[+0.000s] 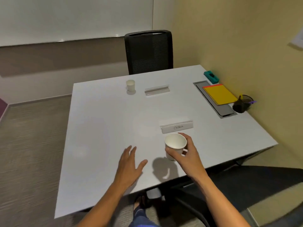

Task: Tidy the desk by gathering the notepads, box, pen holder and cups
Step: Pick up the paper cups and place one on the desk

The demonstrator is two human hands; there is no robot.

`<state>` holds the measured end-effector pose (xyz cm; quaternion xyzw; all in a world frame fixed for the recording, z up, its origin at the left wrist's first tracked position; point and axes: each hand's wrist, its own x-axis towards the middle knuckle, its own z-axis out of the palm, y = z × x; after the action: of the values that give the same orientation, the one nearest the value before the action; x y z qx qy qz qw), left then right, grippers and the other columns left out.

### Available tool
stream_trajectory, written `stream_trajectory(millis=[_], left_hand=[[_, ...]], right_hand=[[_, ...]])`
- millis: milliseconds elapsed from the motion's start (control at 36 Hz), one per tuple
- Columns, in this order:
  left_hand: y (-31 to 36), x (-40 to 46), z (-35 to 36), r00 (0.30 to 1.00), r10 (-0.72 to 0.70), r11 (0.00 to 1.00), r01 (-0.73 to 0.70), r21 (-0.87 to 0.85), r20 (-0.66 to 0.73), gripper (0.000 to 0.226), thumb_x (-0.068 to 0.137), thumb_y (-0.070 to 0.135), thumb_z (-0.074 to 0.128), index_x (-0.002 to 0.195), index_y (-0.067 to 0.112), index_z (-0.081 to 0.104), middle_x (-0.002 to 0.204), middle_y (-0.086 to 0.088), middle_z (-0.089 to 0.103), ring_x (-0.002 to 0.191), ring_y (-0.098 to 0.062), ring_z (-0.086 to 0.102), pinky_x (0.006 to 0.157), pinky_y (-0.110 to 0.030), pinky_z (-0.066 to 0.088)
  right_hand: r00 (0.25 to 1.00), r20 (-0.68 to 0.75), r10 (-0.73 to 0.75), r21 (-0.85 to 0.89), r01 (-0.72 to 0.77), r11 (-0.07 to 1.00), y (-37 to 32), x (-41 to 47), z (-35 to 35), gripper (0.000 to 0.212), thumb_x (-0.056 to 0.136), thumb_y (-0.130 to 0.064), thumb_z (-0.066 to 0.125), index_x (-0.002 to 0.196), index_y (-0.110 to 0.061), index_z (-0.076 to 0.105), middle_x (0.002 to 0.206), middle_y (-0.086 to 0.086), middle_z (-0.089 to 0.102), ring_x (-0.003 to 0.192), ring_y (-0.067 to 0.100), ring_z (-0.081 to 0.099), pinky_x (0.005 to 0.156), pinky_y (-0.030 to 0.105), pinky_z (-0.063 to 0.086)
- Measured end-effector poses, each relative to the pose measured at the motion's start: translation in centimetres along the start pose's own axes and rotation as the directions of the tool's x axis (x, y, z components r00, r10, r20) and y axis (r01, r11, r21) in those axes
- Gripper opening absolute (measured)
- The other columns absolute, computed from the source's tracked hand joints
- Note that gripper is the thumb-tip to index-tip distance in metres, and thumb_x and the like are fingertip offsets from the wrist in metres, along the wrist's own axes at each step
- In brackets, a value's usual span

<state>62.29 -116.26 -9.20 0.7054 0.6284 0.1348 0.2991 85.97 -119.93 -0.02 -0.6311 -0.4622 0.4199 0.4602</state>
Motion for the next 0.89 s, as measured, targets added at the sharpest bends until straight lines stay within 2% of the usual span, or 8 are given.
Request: stream_trajectory(millis=[83,194,333,389,444,556,750,889], left_hand=[[-1.5,2.4,0.8,0.997,-0.018,0.999,0.016,0.033,0.072,0.085,0.093,0.067,0.043,0.158,0.02,0.015,0.167,-0.002,0.008,0.154,-0.021,0.005,0.125,-0.039,0.012],[-3.2,5.7,1.0,0.993,-0.042,0.996,0.033,0.081,0.112,0.087,0.092,0.069,0.043,0.159,0.022,0.012,0.168,-0.001,0.005,0.155,-0.023,0.003,0.125,-0.04,0.012],[-5.2,9.7,1.5,0.989,-0.04,0.986,0.016,0.164,0.143,0.088,0.093,0.069,0.04,0.159,0.021,0.007,0.168,-0.004,-0.001,0.155,-0.026,-0.004,0.125,-0.041,0.007],[-5.8,10.7,1.8,0.988,-0.032,0.976,-0.002,0.219,0.153,0.089,0.093,0.069,0.038,0.159,0.02,0.006,0.168,-0.006,-0.002,0.155,-0.028,-0.005,0.125,-0.041,0.004],[-6.7,11.5,2.2,0.99,0.018,0.97,-0.051,0.239,0.139,0.089,0.092,0.066,0.046,0.159,0.016,0.015,0.167,-0.011,0.005,0.154,-0.034,0.0,0.124,-0.046,0.007],[-8.7,12.4,3.1,0.989,0.089,0.967,-0.114,0.226,0.121,0.089,0.085,0.054,0.067,0.152,0.006,0.035,0.161,-0.02,0.026,0.149,-0.046,0.018,0.117,-0.06,0.02],[-10.8,14.3,4.6,0.969,0.062,0.915,-0.151,0.375,0.238,0.088,0.089,0.063,0.053,0.156,0.011,0.027,0.164,-0.017,0.017,0.151,-0.043,0.012,0.118,-0.064,0.016],[-12.1,14.2,5.7,0.968,0.144,0.88,-0.22,0.421,0.205,0.087,0.09,0.068,0.036,0.156,0.012,0.028,0.164,-0.019,0.014,0.15,-0.045,0.015,0.118,-0.064,0.014]], right_hand=[[0.999,0.002,0.044,-0.012,-0.044,0.999,0.5,2.0,1.3,0.068,0.064,-0.06,0.083,0.122,-0.062,0.047,0.11,-0.039,0.058,0.103,-0.003,0.062,0.076,0.015,0.055],[0.997,-0.009,0.073,-0.08,-0.074,0.994,1.4,4.8,3.1,0.069,0.07,-0.055,0.083,0.127,-0.059,0.044,0.121,-0.03,0.056,0.11,0.001,0.06,0.088,0.024,0.053],[0.992,-0.018,0.126,-0.198,-0.127,0.972,2.8,7.6,5.5,0.069,0.079,-0.041,0.085,0.133,-0.048,0.042,0.127,-0.02,0.057,0.116,0.004,0.057,0.089,0.022,0.05],[0.99,-0.028,0.138,-0.241,-0.14,0.96,3.7,8.3,6.1,0.073,0.078,-0.04,0.085,0.137,-0.042,0.042,0.129,-0.014,0.056,0.12,0.01,0.053,0.093,0.027,0.048],[0.985,-0.04,0.165,-0.279,-0.17,0.945,4.6,8.9,6.6,0.076,0.077,-0.039,0.085,0.14,-0.04,0.042,0.129,-0.012,0.055,0.122,0.012,0.047,0.093,0.028,0.045],[0.977,-0.036,0.208,-0.316,-0.209,0.926,6.4,9.6,7.2,0.074,0.075,-0.041,0.086,0.135,-0.04,0.042,0.121,-0.026,0.055,0.113,0.004,0.056,0.081,0.012,0.045],[0.957,-0.041,0.287,-0.434,-0.276,0.858,8.9,10.9,8.0,0.082,0.073,-0.045,0.084,0.141,-0.032,0.041,0.13,-0.011,0.058,0.119,0.017,0.056,0.098,0.039,0.052],[0.956,0.008,0.295,-0.506,-0.251,0.825,9.8,12.0,8.5,0.086,0.08,-0.037,0.082,0.151,-0.024,0.036,0.141,-0.003,0.054,0.129,0.021,0.049,0.107,0.041,0.045]])
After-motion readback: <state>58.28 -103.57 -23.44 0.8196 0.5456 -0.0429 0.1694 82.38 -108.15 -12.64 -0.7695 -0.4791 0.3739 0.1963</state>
